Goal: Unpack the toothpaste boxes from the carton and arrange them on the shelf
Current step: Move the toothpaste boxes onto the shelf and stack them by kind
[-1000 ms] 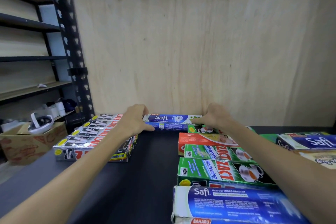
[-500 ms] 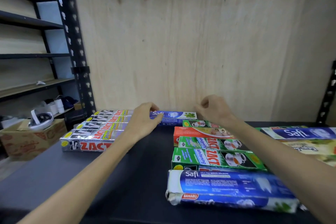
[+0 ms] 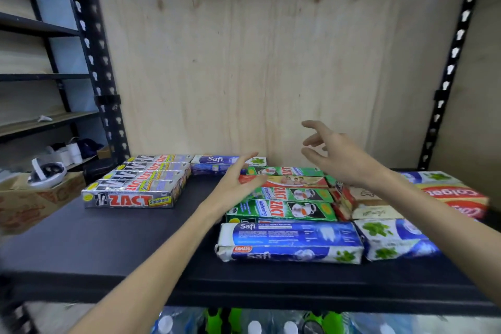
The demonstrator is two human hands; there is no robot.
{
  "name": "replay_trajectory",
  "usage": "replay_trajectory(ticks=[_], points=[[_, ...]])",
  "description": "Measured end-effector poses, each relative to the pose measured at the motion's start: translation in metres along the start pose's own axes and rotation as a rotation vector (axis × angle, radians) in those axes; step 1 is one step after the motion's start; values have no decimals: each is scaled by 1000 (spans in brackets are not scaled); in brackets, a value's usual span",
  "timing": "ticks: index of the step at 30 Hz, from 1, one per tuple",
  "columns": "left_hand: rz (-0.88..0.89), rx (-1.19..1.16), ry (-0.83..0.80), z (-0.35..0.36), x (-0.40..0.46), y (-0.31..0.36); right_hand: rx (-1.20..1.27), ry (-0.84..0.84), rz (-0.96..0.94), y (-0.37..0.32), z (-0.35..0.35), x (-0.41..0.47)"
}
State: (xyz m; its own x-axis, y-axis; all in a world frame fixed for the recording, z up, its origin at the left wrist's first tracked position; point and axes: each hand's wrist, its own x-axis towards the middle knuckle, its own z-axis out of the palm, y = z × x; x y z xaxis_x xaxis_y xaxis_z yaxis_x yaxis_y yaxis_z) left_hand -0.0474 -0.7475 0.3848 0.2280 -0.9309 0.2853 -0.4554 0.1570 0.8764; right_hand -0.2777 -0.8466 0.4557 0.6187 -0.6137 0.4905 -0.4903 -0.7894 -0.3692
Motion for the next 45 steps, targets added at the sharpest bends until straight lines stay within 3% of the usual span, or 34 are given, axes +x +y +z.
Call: replay_trajectory(ticks=[6,10,15,45], points=[[-72,-7,4,7,6,-1,-102,-101,122,48,-33,-36],[-86,7,28,10,7,-1,-48,-85,208,65,-35,-42],[-120,-18,55,18,8,3,-37,-183,292,71,-37,-36],[-176,31,90,66,33,12,-51,-131,353,118,-58,-40]])
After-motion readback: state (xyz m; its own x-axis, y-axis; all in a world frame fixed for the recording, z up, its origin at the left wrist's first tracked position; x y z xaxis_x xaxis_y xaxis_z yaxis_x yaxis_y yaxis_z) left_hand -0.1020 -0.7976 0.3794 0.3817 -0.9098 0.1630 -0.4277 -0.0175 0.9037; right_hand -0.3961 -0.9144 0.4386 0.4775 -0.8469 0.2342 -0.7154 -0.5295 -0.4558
